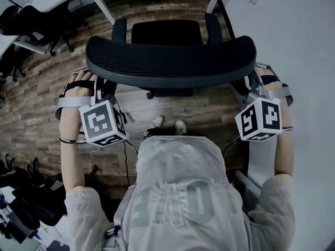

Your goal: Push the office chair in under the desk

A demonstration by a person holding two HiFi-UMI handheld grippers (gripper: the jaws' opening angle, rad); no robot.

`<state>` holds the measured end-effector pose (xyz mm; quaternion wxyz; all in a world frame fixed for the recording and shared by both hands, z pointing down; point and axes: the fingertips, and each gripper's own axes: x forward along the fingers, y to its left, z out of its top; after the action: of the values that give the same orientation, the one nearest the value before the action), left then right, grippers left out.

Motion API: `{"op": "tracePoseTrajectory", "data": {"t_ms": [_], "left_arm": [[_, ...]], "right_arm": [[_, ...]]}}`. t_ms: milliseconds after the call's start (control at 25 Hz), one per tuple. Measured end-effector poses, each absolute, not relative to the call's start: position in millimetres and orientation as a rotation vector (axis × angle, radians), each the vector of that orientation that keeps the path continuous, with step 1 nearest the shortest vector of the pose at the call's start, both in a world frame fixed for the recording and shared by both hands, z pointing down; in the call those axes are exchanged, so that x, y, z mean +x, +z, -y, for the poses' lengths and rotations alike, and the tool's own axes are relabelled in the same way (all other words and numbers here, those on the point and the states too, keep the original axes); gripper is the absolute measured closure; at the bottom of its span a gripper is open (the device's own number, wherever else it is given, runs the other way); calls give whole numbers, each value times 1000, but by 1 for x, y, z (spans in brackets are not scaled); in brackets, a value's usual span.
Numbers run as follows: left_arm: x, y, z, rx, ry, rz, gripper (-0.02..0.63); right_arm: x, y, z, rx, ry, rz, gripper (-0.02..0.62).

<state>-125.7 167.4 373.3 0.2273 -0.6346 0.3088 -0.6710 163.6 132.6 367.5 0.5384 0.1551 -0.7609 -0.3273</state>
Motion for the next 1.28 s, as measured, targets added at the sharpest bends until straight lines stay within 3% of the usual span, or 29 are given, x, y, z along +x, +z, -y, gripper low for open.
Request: {"op": "tracePoseTrajectory", "data": {"t_ms": [560, 1280], "left_arm": [[-134, 380, -122, -1742, -1908, -843, 443], [-150, 385, 5, -1716, -1938, -906, 443]], "right_arm": [[158, 374, -93, 344, -780, 1833, 440], [144, 379, 43, 358, -785, 1857, 442]]}}
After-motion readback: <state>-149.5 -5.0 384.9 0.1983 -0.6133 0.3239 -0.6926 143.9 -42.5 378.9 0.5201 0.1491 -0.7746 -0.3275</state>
